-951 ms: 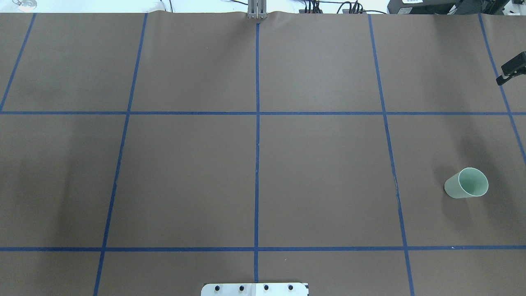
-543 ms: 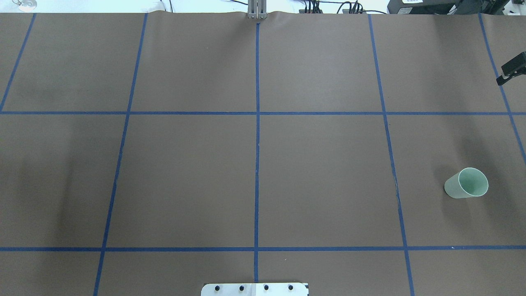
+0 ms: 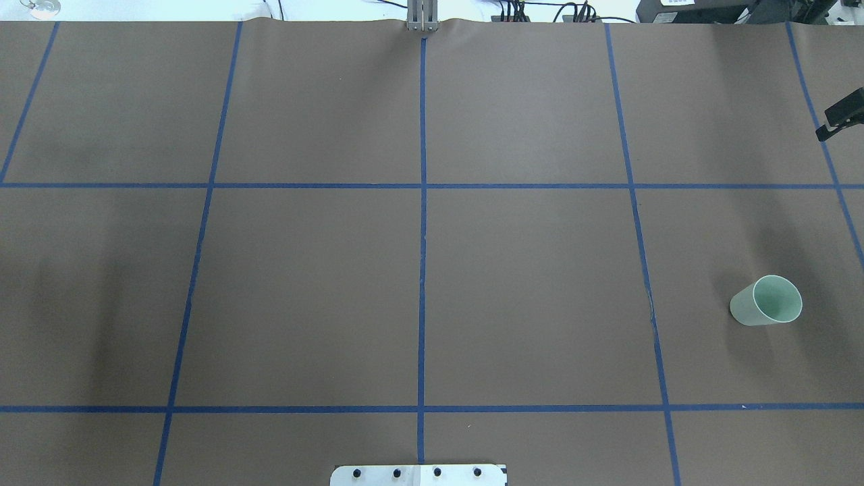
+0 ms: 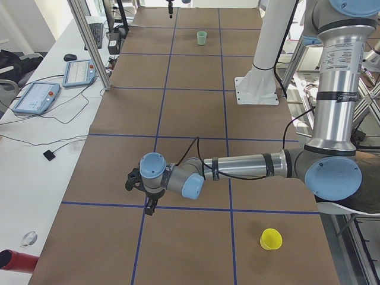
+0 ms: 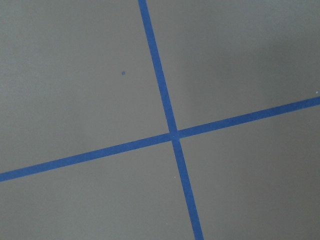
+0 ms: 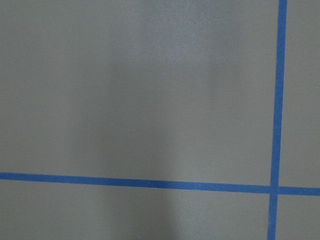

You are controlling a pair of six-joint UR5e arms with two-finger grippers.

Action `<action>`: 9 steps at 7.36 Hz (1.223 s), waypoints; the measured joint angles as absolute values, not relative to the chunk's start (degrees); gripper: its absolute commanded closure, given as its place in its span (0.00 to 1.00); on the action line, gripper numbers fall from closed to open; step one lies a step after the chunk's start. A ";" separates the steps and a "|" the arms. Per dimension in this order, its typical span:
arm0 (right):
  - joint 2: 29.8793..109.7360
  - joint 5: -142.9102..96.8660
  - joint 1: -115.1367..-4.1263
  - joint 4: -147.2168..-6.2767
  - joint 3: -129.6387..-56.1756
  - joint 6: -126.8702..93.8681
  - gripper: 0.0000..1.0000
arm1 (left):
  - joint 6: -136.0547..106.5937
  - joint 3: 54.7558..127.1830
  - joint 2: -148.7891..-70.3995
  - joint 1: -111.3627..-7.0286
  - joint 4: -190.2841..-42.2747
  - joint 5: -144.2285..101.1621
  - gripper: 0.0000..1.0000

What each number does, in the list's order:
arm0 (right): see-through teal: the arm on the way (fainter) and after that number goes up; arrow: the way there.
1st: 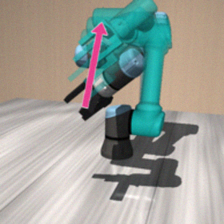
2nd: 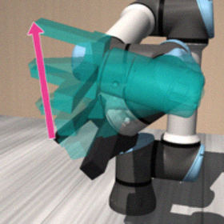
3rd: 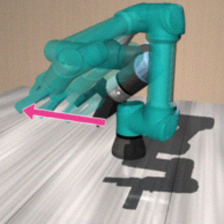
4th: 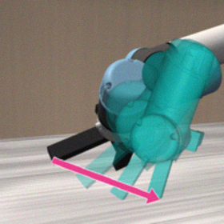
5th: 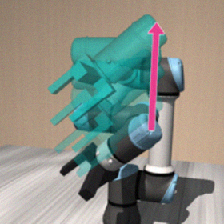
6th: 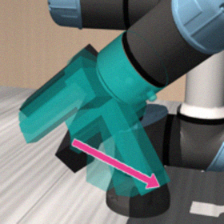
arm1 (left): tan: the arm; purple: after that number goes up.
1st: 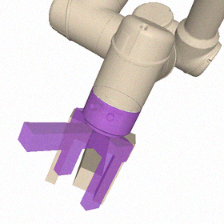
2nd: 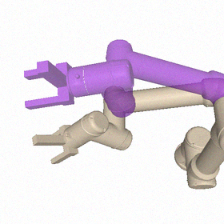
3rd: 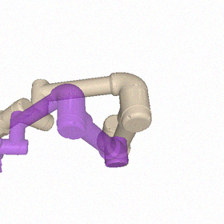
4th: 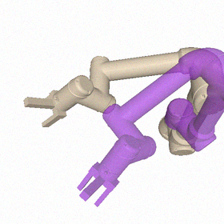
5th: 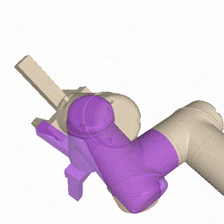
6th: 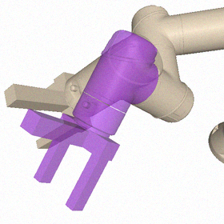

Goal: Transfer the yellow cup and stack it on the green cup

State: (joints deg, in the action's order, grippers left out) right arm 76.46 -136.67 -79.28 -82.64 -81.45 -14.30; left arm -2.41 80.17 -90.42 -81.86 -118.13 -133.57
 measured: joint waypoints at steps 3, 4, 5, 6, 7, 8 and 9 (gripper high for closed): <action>76.55 -136.67 -79.28 -82.12 -81.47 -14.33 0.00 | -5.27 79.90 -86.87 -80.69 -126.24 -132.90 0.00; 76.57 -136.67 -79.28 -82.10 -81.47 -14.33 0.00 | -11.75 80.02 -86.75 -79.72 -126.78 -132.61 0.00; 76.61 -136.67 -79.28 -82.09 -81.43 -14.31 0.00 | -21.37 80.38 -86.91 -76.90 -126.99 -130.39 0.00; 76.61 -136.65 -79.28 -82.09 -81.40 -14.27 0.00 | -32.35 80.86 -87.12 -72.87 -127.03 -124.97 0.00; 76.60 -136.63 -79.28 -82.09 -81.39 -14.25 0.00 | -43.19 81.22 -87.17 -69.37 -127.02 -119.36 0.00; 76.60 -136.61 -79.25 -82.07 -81.40 -14.22 0.00 | -52.76 81.49 -87.00 -67.60 -126.95 -116.15 0.00; 76.59 -136.47 -79.14 -81.68 -81.40 -14.18 0.00 | -62.55 81.75 -86.42 -66.76 -126.81 -113.63 0.00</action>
State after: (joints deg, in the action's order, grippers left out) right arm 76.59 -136.47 -79.14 -81.68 -81.40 -14.18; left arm -62.55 81.75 -86.42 -66.76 -126.81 -113.63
